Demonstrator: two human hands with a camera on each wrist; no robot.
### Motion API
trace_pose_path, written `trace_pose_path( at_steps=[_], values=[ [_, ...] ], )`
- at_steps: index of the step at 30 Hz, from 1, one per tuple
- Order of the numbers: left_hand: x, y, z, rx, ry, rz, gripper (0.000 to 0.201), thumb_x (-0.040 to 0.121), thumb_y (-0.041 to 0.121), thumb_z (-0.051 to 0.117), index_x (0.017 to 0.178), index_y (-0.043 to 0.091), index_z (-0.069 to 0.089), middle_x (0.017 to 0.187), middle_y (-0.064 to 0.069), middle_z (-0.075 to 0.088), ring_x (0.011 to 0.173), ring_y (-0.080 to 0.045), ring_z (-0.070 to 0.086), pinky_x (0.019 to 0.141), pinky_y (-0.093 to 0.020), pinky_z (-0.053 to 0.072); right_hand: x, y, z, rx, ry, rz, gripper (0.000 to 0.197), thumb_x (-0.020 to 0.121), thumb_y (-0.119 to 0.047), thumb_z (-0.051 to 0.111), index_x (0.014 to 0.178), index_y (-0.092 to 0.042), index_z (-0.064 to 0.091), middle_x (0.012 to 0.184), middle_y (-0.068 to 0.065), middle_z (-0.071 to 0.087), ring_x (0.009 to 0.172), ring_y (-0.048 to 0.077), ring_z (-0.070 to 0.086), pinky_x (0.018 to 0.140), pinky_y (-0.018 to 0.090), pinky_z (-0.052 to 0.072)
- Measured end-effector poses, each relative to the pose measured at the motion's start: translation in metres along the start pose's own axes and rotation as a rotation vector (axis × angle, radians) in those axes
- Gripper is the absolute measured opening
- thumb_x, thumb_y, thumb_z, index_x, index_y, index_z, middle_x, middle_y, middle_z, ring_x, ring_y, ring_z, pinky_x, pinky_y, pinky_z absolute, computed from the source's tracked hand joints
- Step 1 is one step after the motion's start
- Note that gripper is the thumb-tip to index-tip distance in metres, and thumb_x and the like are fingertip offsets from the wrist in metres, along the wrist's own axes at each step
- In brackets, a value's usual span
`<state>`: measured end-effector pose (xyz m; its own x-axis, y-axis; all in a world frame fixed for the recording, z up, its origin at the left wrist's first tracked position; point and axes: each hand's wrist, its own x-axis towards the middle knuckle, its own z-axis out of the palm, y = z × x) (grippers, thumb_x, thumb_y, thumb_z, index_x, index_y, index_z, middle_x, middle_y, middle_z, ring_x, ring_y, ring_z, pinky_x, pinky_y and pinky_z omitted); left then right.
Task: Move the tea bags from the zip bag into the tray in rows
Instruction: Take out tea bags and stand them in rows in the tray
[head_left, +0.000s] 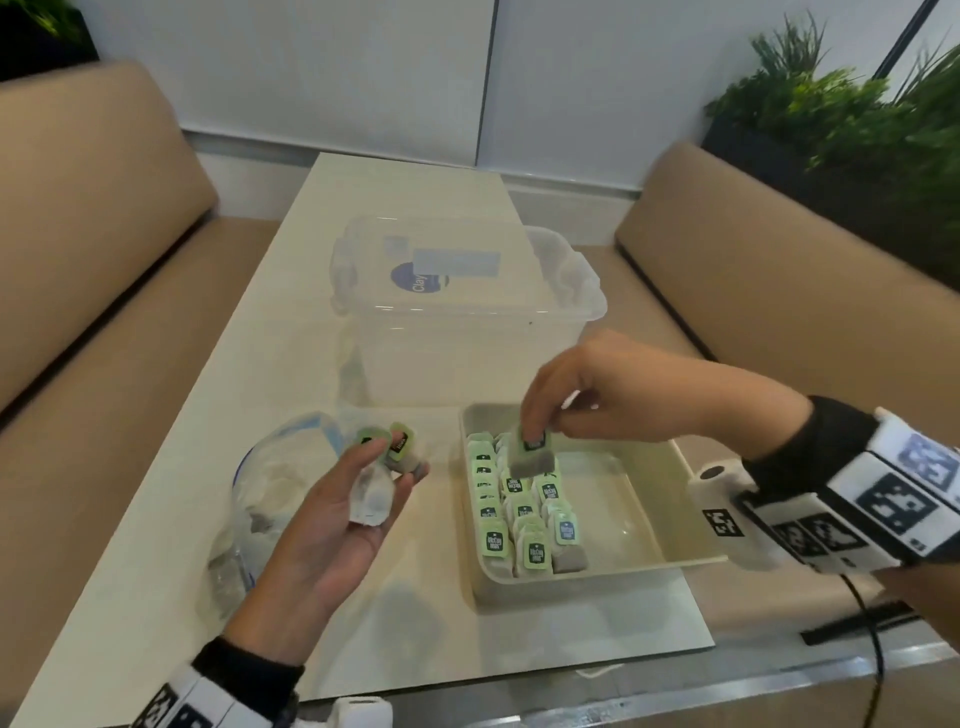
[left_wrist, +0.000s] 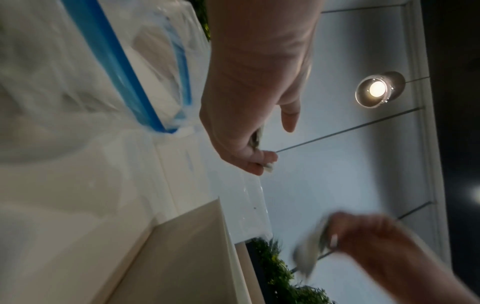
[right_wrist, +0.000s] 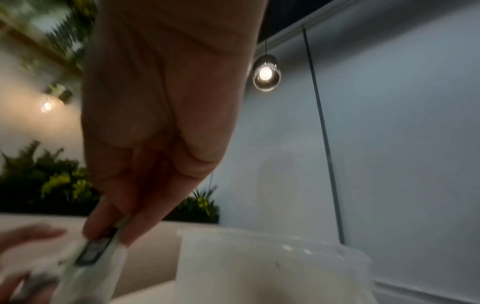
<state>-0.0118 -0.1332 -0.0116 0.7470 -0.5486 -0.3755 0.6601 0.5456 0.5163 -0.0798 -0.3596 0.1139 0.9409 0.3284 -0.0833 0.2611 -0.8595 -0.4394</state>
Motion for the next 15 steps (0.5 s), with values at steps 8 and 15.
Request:
trace_pose_path(
  at_steps=[8, 15],
  values=[
    [-0.003, 0.005, -0.004, 0.016, 0.054, 0.020, 0.011, 0.072, 0.011, 0.060, 0.066, 0.010, 0.070, 0.095, -0.003, 0.070, 0.086, -0.029, 0.071, 0.053, -0.019, 0.055, -0.025, 0.059, 0.049, 0.053, -0.630, 0.334, 0.038, 0.086, -0.004, 0.045, 0.108, -0.021, 0.071, 0.120, -0.006, 0.066, 0.111, 0.009, 0.059, 0.096, 0.018, 0.042],
    [0.000, 0.006, -0.006, 0.032, 0.065, 0.021, 0.015, 0.070, 0.011, 0.062, 0.061, 0.013, 0.073, 0.093, -0.001, 0.071, 0.087, -0.028, 0.072, 0.057, -0.019, 0.056, -0.009, 0.085, 0.064, 0.172, -0.747, 0.479, 0.039, 0.090, 0.000, 0.041, 0.115, -0.015, 0.067, 0.128, 0.000, 0.061, 0.113, 0.013, 0.057, 0.088, 0.020, 0.046]
  ],
)
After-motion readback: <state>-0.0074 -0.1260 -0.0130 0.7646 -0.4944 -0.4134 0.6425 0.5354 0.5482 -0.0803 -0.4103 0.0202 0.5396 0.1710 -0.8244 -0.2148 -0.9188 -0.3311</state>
